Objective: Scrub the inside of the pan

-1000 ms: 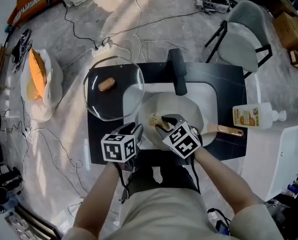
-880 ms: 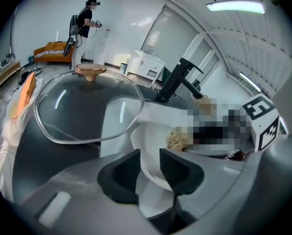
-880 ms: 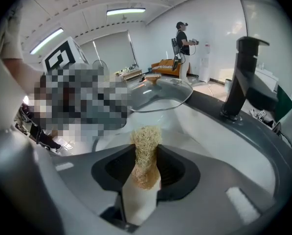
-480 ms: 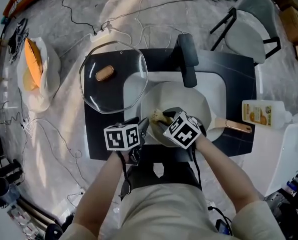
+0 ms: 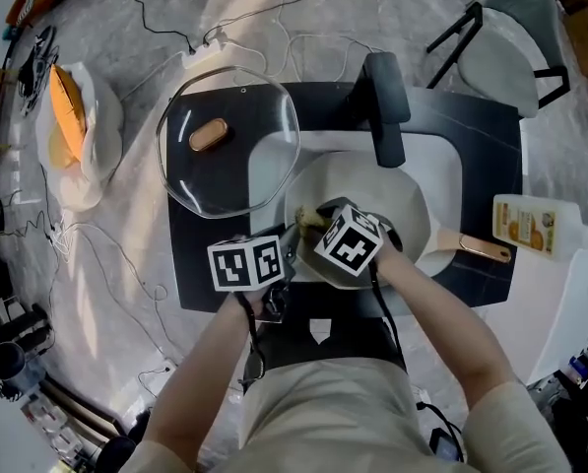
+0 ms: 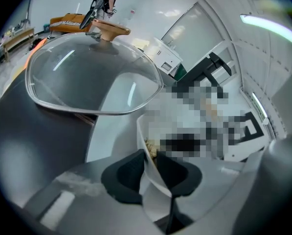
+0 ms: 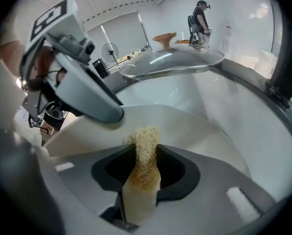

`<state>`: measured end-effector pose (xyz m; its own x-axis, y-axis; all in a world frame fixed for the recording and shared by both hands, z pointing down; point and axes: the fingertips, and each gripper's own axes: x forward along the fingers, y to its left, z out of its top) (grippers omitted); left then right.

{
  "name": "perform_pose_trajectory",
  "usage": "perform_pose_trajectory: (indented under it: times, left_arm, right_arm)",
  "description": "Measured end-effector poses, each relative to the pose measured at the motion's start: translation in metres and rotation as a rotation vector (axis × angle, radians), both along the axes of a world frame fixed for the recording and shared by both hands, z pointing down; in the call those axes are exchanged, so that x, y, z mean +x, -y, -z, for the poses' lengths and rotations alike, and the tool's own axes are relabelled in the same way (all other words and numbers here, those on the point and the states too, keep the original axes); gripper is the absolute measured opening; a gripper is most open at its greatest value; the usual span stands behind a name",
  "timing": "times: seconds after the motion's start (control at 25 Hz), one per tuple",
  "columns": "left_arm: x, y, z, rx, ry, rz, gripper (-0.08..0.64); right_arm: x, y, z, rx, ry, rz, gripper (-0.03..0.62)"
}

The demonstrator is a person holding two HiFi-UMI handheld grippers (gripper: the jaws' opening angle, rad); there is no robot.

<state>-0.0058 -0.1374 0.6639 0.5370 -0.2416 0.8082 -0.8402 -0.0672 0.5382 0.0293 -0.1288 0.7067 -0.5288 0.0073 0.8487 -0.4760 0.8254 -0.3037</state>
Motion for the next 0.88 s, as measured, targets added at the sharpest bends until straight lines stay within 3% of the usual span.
perform_pose_trajectory:
  times: [0.32,0.48,0.56,0.68,0.88]
  left_arm:
    - [-0.001,-0.006,-0.004,-0.022,0.003,0.004,0.090]
    - [-0.001,-0.004,-0.005,-0.022,0.002,0.002,0.089]
    - [-0.001,-0.003,-0.005,-0.021,0.002,0.003,0.091]
    - [0.000,-0.008,-0.006,-0.034,-0.007,0.007,0.089]
    - [0.001,-0.002,-0.002,-0.016,-0.014,-0.002,0.089]
  right_arm:
    - [0.016,0.046,-0.037,0.026,-0.042,-0.091,0.140]
    - [0.043,0.074,-0.053,0.190,-0.217,-0.039,0.140]
    - [0.062,0.084,-0.059,0.229,-0.304,-0.033,0.140]
    - [0.091,0.083,-0.066,0.231,-0.422,-0.010,0.137]
    - [0.134,0.062,-0.067,0.148,-0.648,0.132,0.135]
